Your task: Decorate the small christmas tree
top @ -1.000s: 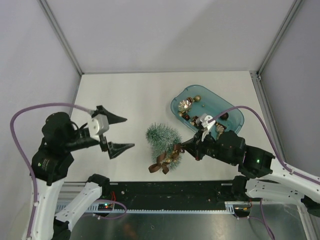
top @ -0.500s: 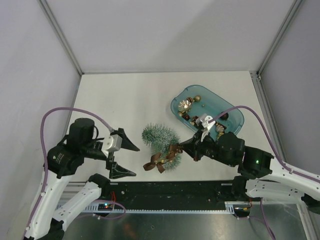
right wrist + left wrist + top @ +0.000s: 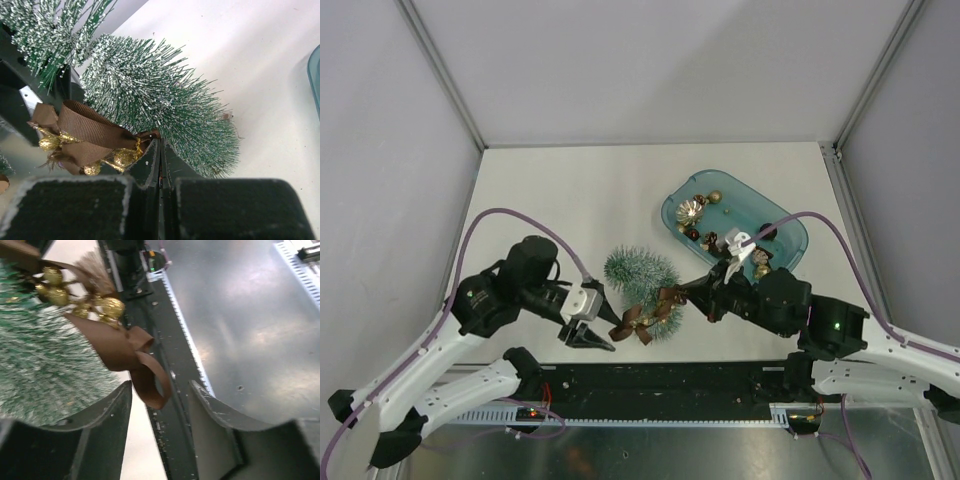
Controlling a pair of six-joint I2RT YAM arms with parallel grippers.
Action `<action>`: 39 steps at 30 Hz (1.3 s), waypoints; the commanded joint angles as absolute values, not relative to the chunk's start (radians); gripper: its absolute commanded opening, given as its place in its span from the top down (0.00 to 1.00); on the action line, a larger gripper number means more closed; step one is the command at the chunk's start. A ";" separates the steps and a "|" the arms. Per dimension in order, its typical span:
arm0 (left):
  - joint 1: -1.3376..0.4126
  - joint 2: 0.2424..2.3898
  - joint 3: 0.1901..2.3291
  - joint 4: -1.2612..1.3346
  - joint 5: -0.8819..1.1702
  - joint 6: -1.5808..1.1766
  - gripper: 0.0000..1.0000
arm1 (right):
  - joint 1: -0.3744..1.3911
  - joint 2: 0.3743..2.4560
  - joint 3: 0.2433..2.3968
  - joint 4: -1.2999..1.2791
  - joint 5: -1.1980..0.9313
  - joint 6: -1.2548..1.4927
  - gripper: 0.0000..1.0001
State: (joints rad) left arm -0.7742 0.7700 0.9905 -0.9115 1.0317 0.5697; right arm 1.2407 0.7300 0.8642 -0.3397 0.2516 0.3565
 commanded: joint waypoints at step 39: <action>-0.790 0.713 0.792 -0.357 0.409 0.334 0.99 | 1.263 0.695 0.756 -0.322 0.410 0.371 1.00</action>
State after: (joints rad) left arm -0.7853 0.6933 0.7982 -0.4278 0.3862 0.3725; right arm 1.2659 0.6758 0.7715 -0.3668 0.3660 0.3664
